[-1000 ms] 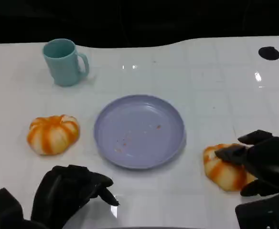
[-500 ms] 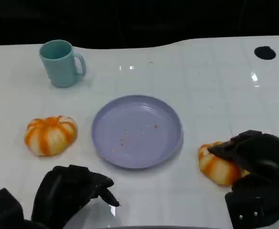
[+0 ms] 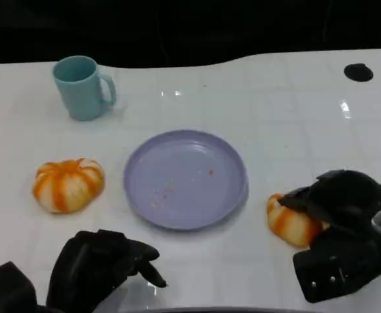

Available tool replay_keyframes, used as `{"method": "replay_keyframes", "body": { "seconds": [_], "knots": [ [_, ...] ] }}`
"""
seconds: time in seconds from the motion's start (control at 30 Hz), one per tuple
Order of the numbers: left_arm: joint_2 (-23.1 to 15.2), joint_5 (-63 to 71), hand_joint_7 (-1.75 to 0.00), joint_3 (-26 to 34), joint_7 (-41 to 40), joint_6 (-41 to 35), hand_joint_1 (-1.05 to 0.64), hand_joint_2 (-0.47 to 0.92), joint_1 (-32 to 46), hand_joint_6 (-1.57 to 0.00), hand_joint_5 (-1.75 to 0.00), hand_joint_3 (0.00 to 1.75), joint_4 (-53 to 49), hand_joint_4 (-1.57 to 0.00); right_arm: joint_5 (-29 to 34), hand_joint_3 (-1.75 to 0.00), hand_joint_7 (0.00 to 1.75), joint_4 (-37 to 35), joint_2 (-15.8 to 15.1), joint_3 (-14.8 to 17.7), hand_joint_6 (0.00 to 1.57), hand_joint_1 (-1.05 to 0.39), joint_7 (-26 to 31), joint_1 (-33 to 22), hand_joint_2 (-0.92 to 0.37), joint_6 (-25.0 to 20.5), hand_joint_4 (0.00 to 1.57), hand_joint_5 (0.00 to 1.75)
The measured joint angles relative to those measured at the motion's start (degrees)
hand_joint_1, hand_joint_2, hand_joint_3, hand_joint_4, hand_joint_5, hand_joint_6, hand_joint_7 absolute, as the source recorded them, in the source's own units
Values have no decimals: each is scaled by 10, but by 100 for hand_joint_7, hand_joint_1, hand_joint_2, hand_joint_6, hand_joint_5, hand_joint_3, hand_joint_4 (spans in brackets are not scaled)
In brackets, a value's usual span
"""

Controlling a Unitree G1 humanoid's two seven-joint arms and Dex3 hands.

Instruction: Grasp the bread from the table and place it into the plate.

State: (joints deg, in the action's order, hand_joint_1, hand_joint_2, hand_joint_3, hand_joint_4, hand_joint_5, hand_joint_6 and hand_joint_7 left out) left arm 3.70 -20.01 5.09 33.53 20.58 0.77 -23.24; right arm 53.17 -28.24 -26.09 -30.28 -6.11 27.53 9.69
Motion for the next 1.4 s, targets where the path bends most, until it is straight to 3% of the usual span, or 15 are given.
{"method": "replay_keyframes", "body": {
  "seconds": [0.07,0.1,0.3,0.47,0.5,0.57,0.67,0.9,1.0,1.07,1.27,1.4],
  "knots": [
    [0,0,-1,-1,0,0,-98,86,0,-157,-89,0,2,-125,-1,-19,9,-10,6,-4,108,-36,0,12,-92,-3,78,109],
    [0,0,-1,-1,0,0,-98,86,1,-157,-88,0,2,-125,-3,-19,9,-16,9,-4,111,-35,1,17,-92,-4,80,116],
    [1,0,-1,-4,-1,0,-98,86,3,-157,-88,0,7,-125,-11,-28,3,-60,23,-15,111,-30,24,47,-92,-6,91,92],
    [1,2,-1,-5,-3,0,-99,86,4,-157,-87,0,13,-125,-6,-23,12,-111,33,-29,130,-28,104,63,-92,7,88,147],
    [2,2,-1,-6,-6,0,-98,85,4,-157,-87,0,14,-125,-5,-21,60,-123,34,-32,114,-27,129,64,-92,13,85,163],
    [2,2,-2,-7,-6,-2,-98,85,6,-157,-87,0,15,-125,-4,-19,124,-148,39,-38,87,-25,178,65,-92,24,86,172],
    [2,2,-2,-9,-6,-5,-99,86,6,-157,-87,0,17,-126,-2,-16,145,-182,45,-42,79,-22,234,73,-89,40,90,174],
    [2,3,-3,-10,-12,-6,-98,86,6,-157,-87,0,19,-125,-4,-21,162,-212,47,-40,71,-22,305,76,-88,72,89,175],
    [2,2,-3,-10,-12,-6,-98,86,6,-157,-87,0,19,-126,-10,-74,172,-211,47,-34,66,-20,322,76,-62,83,89,175],
    [2,2,-3,-10,-12,-6,-98,86,7,-157,-87,0,19,-126,-19,-89,174,-205,47,-28,66,-20,323,75,-54,92,90,175],
    [2,2,-2,-9,-12,-6,-96,86,9,-156,-86,0,22,-125,-37,-88,165,-163,44,-1,71,-18,322,72,-55,90,90,175],
    [1,2,-2,-9,-12,-6,-97,86,9,-157,-86,0,22,-125,-51,-97,157,-131,42,23,76,-18,326,72,-46,89,92,175]
  ]
}}
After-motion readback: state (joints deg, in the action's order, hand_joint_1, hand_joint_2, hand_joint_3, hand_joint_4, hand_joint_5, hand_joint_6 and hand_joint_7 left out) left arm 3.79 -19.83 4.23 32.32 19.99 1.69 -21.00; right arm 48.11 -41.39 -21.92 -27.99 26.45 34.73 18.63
